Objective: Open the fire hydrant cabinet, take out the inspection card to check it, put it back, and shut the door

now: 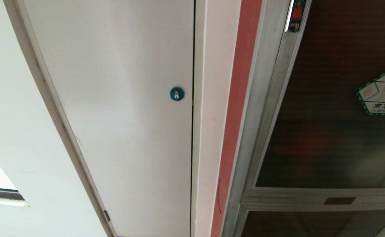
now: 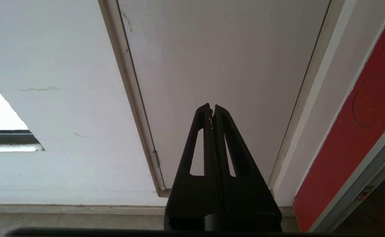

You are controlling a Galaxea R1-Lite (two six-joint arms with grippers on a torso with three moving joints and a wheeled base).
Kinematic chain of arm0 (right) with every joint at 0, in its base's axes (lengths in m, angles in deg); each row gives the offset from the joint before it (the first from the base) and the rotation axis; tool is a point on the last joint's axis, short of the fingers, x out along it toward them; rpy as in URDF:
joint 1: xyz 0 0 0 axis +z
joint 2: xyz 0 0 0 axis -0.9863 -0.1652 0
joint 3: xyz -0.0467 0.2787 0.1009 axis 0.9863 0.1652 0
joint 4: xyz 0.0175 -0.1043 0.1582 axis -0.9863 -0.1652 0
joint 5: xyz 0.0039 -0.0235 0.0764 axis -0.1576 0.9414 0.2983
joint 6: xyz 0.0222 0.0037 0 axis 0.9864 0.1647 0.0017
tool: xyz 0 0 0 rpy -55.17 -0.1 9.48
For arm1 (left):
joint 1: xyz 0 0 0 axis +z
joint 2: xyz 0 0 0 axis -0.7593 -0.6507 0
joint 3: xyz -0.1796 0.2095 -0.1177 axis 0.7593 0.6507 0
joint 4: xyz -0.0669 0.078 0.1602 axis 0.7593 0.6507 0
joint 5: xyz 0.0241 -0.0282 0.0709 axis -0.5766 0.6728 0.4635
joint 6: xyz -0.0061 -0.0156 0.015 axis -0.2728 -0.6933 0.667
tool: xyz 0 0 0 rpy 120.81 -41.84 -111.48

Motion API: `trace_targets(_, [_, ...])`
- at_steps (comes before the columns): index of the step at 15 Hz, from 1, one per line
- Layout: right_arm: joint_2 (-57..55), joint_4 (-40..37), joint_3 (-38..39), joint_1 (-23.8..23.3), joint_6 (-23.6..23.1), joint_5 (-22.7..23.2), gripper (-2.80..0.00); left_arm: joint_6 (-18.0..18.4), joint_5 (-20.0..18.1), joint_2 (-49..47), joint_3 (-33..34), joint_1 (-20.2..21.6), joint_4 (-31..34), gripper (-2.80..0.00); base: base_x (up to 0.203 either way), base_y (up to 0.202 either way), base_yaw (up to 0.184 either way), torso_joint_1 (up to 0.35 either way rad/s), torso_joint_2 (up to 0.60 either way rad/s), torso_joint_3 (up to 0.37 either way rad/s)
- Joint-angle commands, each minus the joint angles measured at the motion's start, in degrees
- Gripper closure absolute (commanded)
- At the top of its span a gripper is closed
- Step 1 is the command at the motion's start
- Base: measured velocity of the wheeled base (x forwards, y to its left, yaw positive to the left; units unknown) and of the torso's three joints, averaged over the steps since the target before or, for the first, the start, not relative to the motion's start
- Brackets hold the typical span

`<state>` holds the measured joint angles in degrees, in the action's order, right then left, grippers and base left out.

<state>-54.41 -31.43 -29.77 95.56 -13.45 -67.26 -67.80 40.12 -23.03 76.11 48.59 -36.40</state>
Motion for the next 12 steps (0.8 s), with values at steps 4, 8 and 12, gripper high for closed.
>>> trace_targets(4, [7.55, -0.14, 1.88, -0.11, 0.0, -3.57, 0.0, 0.01, -0.01, 0.01, 0.01, -0.03, 0.0, 0.0, 0.0, 0.0, 0.0, 0.0, 0.0, 0.0])
trace_targets(8, [15.23, -0.27, 5.8, -5.76, -0.01, -4.36, 0.0, 0.01, -0.01, 0.01, 0.01, 0.01, 0.0, 0.0, 0.0, 0.0, 0.0, 0.0, 0.0, 0.0])
trace_targets(12, [27.57, -0.34, 13.15, -9.61, -0.12, -4.65, 0.0, 0.01, -0.01, 0.01, 0.01, -0.06, 0.0, 0.0, 0.0, 0.0, 0.0, 0.0, 0.0, 0.0])
